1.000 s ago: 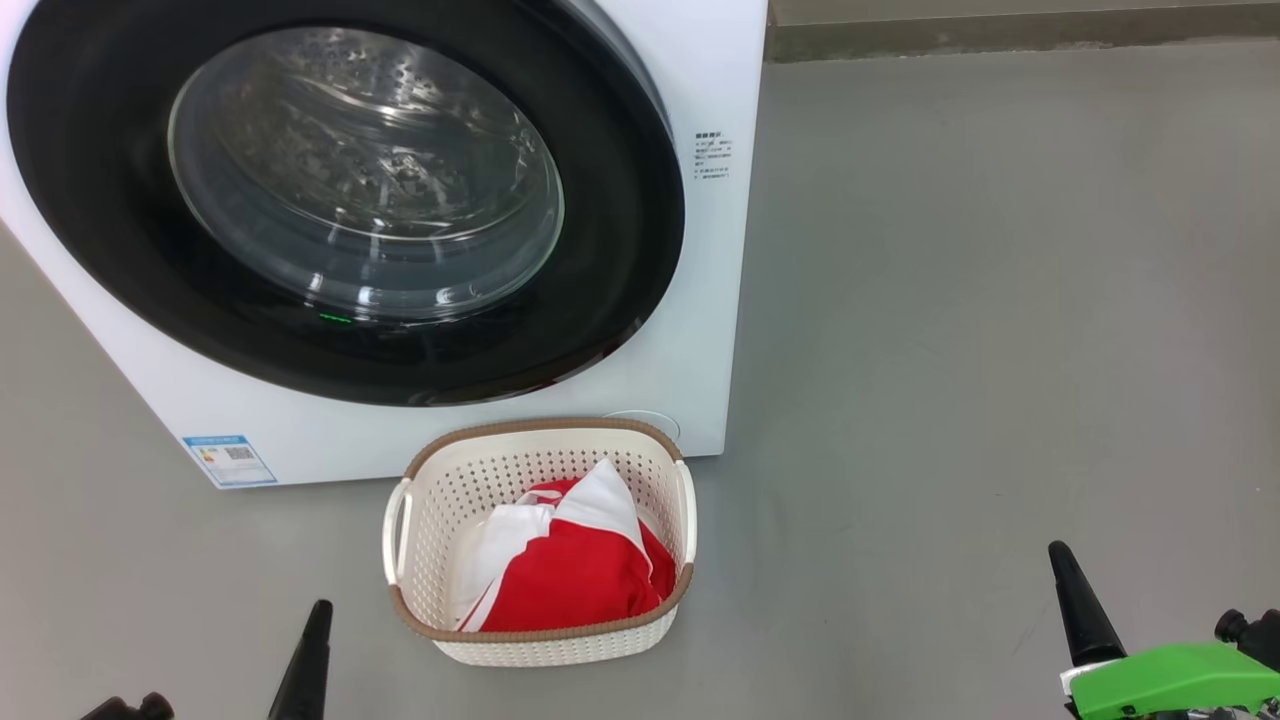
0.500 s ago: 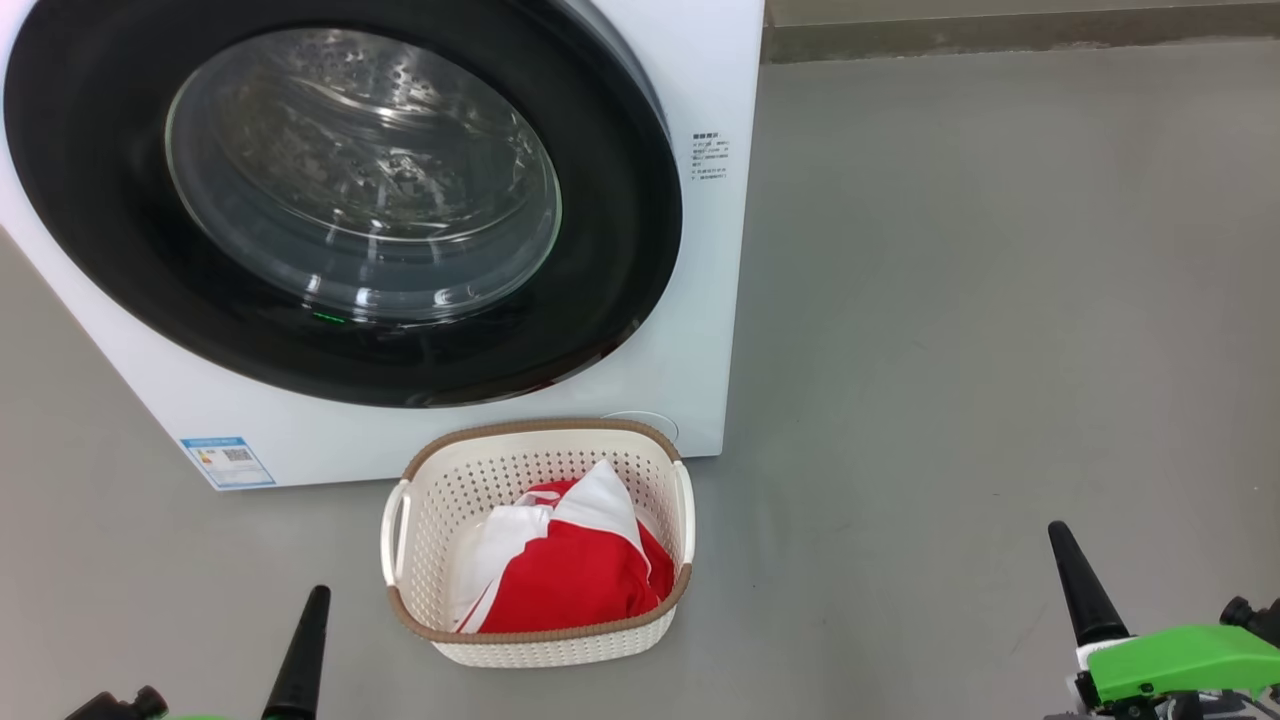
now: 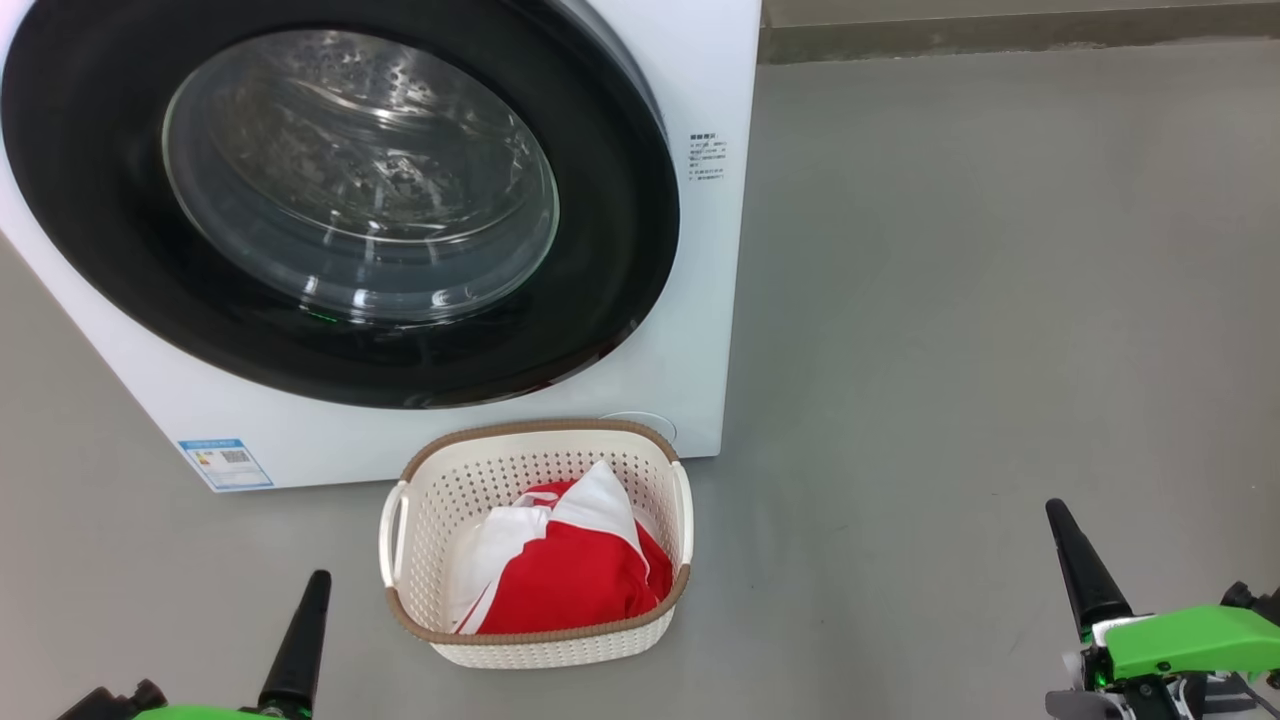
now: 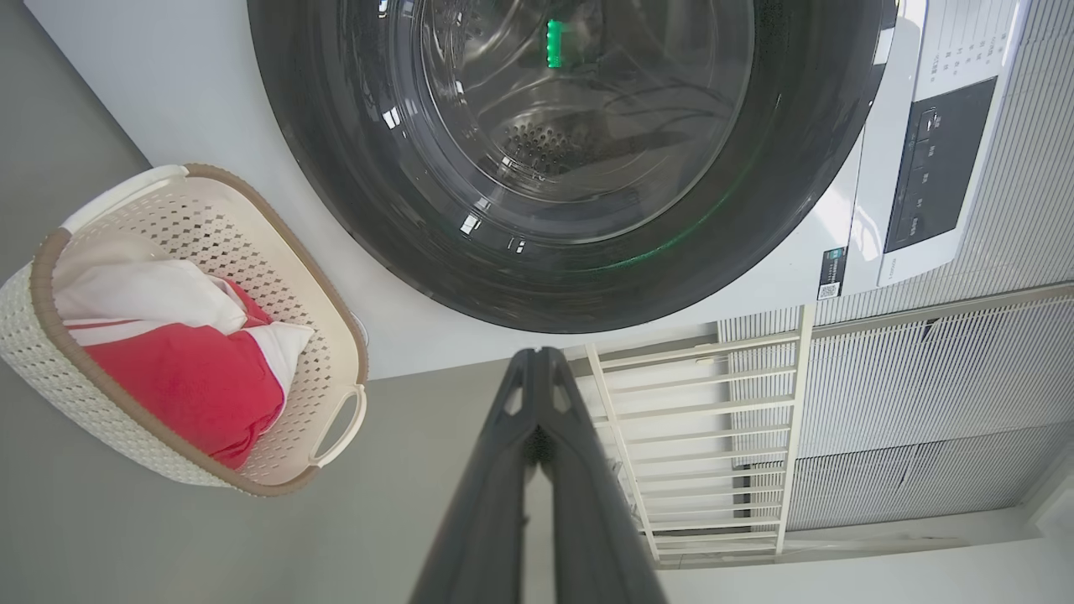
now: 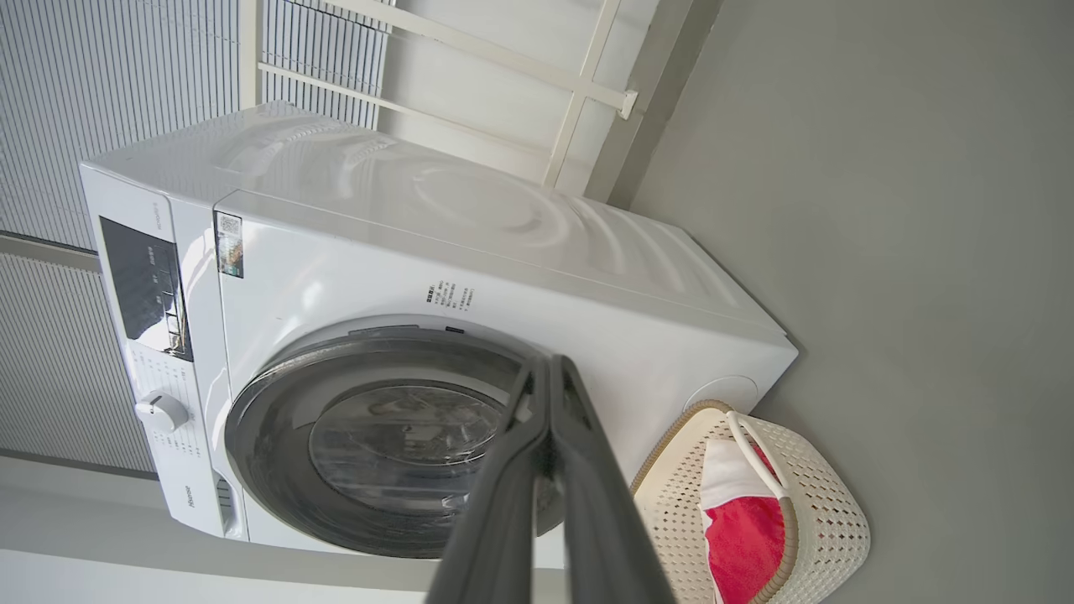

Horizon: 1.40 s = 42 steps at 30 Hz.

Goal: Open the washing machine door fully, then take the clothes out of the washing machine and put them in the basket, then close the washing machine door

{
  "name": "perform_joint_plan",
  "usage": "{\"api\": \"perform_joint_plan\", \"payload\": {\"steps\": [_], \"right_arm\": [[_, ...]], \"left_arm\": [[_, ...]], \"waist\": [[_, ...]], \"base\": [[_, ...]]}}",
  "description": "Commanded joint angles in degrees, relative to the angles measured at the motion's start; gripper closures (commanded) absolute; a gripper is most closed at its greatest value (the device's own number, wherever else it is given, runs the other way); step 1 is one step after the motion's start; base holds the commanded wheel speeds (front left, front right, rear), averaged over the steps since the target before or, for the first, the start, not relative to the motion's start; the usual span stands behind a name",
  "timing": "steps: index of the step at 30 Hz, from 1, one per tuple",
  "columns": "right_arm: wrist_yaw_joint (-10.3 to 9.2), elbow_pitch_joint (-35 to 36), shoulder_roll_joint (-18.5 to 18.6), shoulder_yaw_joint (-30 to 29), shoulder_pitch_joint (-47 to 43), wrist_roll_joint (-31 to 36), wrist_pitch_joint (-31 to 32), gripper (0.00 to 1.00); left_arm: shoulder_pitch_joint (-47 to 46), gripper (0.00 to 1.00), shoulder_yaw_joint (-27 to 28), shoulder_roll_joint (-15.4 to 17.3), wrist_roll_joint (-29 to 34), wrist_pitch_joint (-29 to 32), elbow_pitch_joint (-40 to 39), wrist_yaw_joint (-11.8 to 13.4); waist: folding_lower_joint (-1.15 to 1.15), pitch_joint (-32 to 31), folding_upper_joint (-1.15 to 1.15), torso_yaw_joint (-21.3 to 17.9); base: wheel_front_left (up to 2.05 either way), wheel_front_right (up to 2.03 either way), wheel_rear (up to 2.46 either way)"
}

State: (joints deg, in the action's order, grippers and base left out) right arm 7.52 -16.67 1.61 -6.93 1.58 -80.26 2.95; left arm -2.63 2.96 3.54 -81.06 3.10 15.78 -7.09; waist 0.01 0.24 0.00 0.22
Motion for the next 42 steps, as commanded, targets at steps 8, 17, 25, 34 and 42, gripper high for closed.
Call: {"api": "perform_joint_plan", "payload": {"steps": [8,17,25,34,42], "right_arm": [[-0.03,2.1,1.1,0.6,3.5,-5.7,1.7,1.0],[-0.03,2.6,1.2,0.5,4.4,-10.9,3.2,1.0],[-0.03,2.7,1.3,0.4,4.6,-11.9,3.5,1.0],[-0.03,2.7,1.3,0.4,4.6,-11.9,3.5,1.0],[-0.03,2.7,1.3,0.4,4.6,-11.9,3.5,1.0]], "left_arm": [[-2.9,1.0,2.6,0.0,-5.3,1.6,-1.6,-0.4],[-3.4,1.0,3.4,-0.5,-10.1,3.1,-1.7,-0.4],[-3.6,1.0,3.6,-0.6,-11.1,3.4,-1.8,-0.4],[-3.6,1.0,3.6,-0.6,-11.1,3.4,-1.8,-0.4],[-3.6,1.0,3.6,-0.6,-11.1,3.4,-1.8,-0.4]], "waist": [[-0.01,0.0,0.0,-0.1],[-0.01,-0.1,0.0,-0.2],[-0.01,-0.1,0.0,-0.2],[-0.01,-0.1,0.0,-0.2],[-0.01,-0.1,0.0,-0.2]], "base": [[0.0,0.0,0.0],[0.0,0.0,0.0],[0.0,0.0,0.0],[0.0,0.0,0.0],[0.0,0.0,0.0]]}}
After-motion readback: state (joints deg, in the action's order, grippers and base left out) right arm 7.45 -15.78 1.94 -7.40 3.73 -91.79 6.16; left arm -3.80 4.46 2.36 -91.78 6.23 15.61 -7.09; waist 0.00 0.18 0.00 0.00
